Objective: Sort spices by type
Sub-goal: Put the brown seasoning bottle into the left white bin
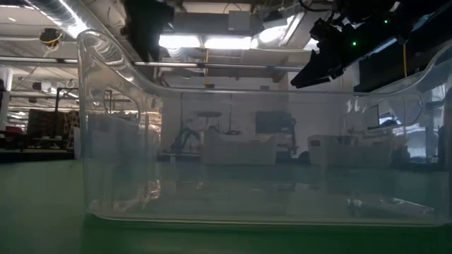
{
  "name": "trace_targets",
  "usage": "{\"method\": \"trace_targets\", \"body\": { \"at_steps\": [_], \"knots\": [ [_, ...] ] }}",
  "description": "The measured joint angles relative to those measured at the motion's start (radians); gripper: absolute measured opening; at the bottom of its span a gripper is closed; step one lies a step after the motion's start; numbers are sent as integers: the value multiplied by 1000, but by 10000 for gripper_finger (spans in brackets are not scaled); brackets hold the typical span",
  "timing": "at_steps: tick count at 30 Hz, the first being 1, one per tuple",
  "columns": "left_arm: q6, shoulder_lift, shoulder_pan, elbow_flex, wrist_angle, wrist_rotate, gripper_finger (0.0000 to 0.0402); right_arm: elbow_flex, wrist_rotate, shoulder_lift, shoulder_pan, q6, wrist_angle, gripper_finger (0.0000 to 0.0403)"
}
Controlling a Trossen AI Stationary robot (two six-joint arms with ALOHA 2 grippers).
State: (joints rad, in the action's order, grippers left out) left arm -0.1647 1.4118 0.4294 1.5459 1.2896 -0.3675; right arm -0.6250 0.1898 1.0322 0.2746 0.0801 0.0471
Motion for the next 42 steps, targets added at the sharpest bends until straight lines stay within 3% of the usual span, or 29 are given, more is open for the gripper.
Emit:
{"method": "trace_targets", "body": {
  "at_steps": [12,19,29,42],
  "knots": [
    [-323,-56,-520,0,19,-238,292,0,0,0,1,3,0,331],
    [-471,-67,-741,-74,40,-380,292,0,0,0,1,2,0,331],
    [-676,-68,-886,-271,25,-385,292,0,0,0,0,-23,0,331],
    [-823,-68,-990,-384,26,-330,292,0,-2,0,0,-30,10,331]
  ]
}}
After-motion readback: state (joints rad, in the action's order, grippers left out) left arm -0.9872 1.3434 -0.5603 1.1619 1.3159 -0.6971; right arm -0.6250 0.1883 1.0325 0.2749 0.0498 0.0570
